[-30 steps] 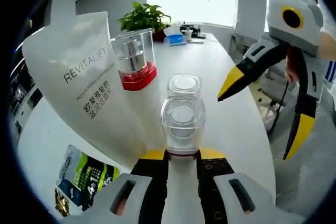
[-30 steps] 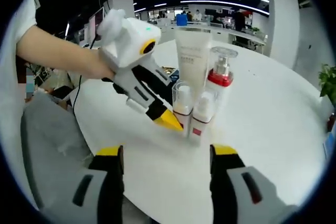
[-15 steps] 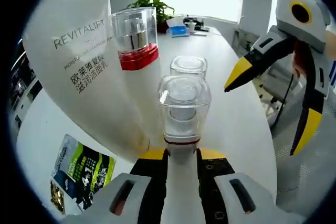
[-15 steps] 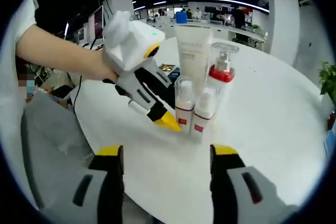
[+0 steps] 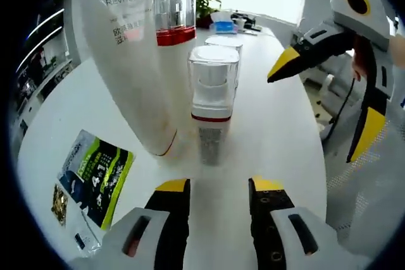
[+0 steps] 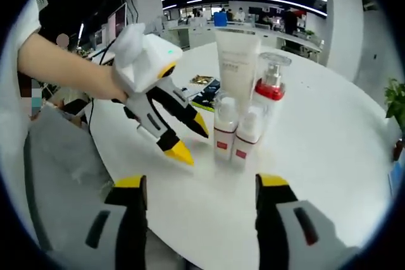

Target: Arrange the skincare products in the storage area until every visible bottle or jar stands upright without overlapping.

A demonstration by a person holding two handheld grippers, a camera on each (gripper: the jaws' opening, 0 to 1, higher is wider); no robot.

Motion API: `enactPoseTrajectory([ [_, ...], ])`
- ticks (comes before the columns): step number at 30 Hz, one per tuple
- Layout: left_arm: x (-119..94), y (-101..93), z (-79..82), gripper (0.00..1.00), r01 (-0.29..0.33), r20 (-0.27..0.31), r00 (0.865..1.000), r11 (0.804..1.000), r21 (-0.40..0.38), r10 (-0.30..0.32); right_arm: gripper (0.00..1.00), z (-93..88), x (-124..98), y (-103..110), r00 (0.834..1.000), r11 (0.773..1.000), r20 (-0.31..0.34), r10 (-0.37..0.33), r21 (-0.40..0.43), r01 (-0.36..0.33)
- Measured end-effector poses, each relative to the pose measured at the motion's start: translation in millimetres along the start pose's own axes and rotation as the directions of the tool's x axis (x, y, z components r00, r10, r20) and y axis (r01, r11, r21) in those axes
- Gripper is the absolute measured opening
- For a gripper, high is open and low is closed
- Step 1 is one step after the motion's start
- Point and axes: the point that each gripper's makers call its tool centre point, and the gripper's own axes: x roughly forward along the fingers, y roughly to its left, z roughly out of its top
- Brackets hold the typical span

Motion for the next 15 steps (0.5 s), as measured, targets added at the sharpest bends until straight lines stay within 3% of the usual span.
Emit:
enactPoseTrajectory([
  [8, -20, 0.3, -20.7, 0.48, -0.043, -0.017, 0.999, 0.996, -0.076, 0.042, 0.76, -1.4, -1, 9, 1.0, 1.0, -0.017, 0.008, -0.005, -0.008],
  [15, -40, -3.2, -37.1, 0.52, -0.082, -0.022, 0.997, 0.985, -0.151, 0.079, 0.79, -0.2, -6, 17, 1.0, 1.0, -0.023, 0.014, -0.017, -0.015],
])
